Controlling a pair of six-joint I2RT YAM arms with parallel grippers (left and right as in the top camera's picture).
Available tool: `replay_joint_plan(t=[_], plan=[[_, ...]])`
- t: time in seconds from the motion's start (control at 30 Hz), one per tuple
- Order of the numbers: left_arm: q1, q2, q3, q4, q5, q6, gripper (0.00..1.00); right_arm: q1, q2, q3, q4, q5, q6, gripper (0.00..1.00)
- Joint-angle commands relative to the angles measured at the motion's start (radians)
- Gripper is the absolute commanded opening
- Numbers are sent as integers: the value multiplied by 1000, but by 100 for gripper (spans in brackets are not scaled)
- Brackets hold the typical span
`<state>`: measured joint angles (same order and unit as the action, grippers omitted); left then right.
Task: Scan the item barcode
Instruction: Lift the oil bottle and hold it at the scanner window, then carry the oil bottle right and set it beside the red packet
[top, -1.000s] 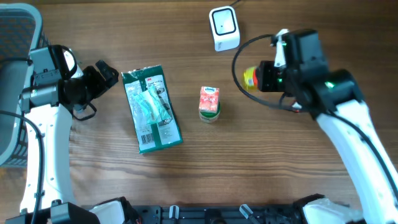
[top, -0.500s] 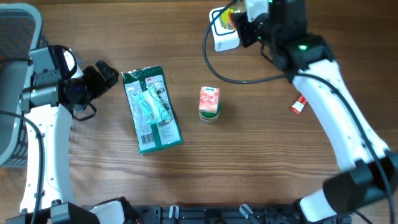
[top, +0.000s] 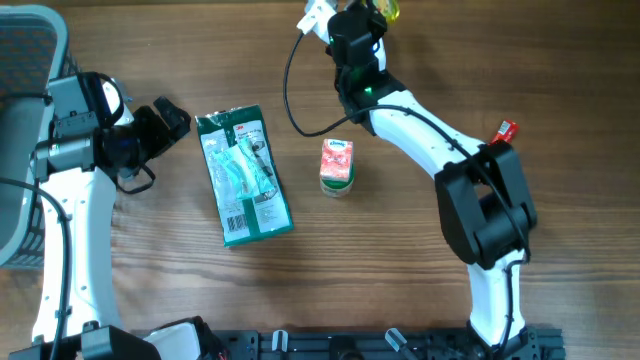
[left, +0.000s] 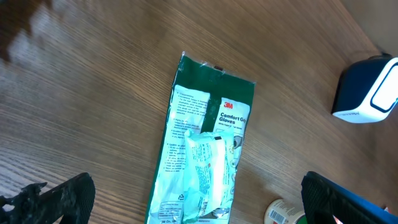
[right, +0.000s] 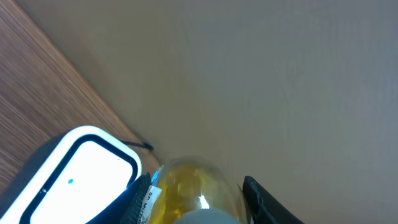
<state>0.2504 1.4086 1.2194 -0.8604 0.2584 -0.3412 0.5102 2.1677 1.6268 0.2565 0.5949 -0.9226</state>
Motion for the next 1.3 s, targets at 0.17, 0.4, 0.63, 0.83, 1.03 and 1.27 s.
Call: replay_joint_plan(t=[0.17, 0.4, 0.63, 0.83, 1.03, 1.27], plan=[[-3, -5, 8, 3, -6, 20, 100, 3, 66, 21, 39, 34, -9, 4], [-3, -5, 8, 3, -6, 20, 100, 3, 69, 21, 8, -27, 134, 4], [-3, -5, 8, 3, -6, 20, 100, 2, 57, 21, -17, 51, 245, 4], [-3, -5, 8, 3, -6, 20, 100, -42, -217, 21, -160, 133, 343, 4], [-3, -5, 8, 3, -6, 20, 100, -221, -491, 21, -965, -225, 879, 4], [-3, -5, 8, 3, -6, 20, 100, -601, -449, -140, -1176, -623, 1072, 4]])
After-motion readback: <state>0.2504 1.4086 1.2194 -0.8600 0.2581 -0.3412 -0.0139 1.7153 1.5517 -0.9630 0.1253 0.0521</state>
